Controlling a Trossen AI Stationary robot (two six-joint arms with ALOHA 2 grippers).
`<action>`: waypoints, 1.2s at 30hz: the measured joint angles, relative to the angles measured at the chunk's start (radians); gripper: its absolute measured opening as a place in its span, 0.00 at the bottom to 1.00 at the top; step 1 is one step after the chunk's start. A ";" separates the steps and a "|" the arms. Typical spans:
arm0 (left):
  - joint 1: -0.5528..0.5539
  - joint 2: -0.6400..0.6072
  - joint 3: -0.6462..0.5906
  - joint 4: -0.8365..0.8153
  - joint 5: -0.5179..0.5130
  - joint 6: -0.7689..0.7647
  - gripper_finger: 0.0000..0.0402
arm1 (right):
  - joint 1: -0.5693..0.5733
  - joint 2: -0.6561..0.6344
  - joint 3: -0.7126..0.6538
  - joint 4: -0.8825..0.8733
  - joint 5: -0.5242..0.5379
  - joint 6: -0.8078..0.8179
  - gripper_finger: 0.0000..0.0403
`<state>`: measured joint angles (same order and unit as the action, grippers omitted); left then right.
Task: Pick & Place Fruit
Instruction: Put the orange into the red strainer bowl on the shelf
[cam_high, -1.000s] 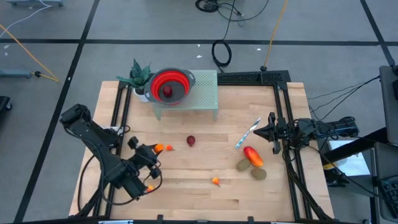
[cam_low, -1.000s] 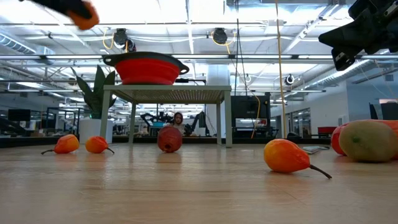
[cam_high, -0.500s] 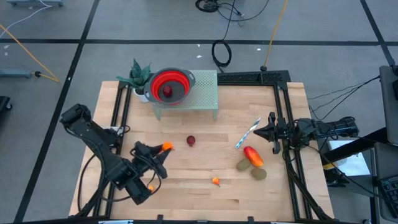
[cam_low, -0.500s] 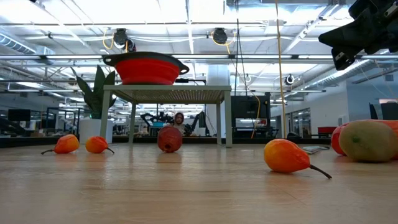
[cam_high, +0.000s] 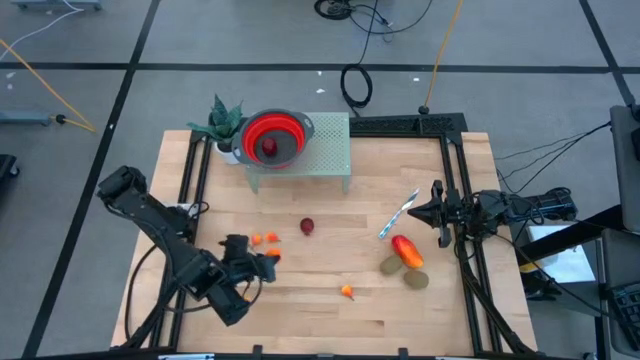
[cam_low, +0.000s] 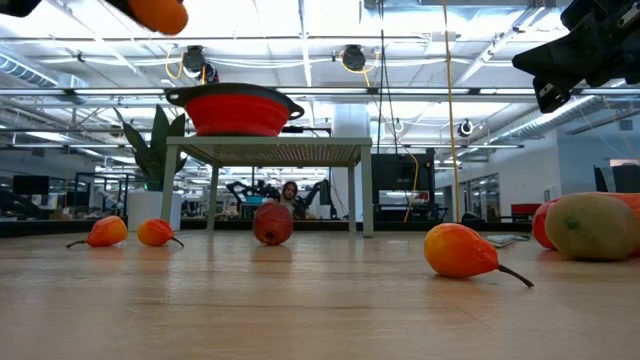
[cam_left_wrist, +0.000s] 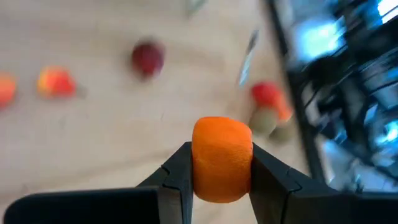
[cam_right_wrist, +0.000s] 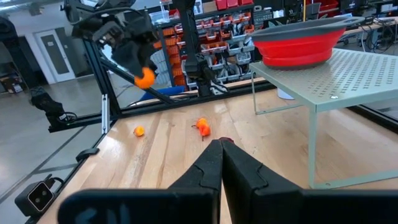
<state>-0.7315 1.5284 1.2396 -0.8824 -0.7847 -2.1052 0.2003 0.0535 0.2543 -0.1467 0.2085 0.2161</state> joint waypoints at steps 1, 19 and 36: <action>0.015 0.000 0.000 0.023 0.055 0.021 0.27 | 0.000 0.000 0.000 0.000 0.000 0.000 0.00; 0.268 0.000 0.000 0.886 0.465 1.058 0.27 | 0.000 0.000 0.000 0.000 0.000 0.000 0.00; 0.348 0.000 0.000 1.416 0.805 1.620 0.27 | 0.000 0.000 0.000 -0.001 0.000 0.000 0.00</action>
<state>-0.3833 1.5284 1.2396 0.5338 0.0200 -0.4847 0.2005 0.0532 0.2543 -0.1478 0.2081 0.2157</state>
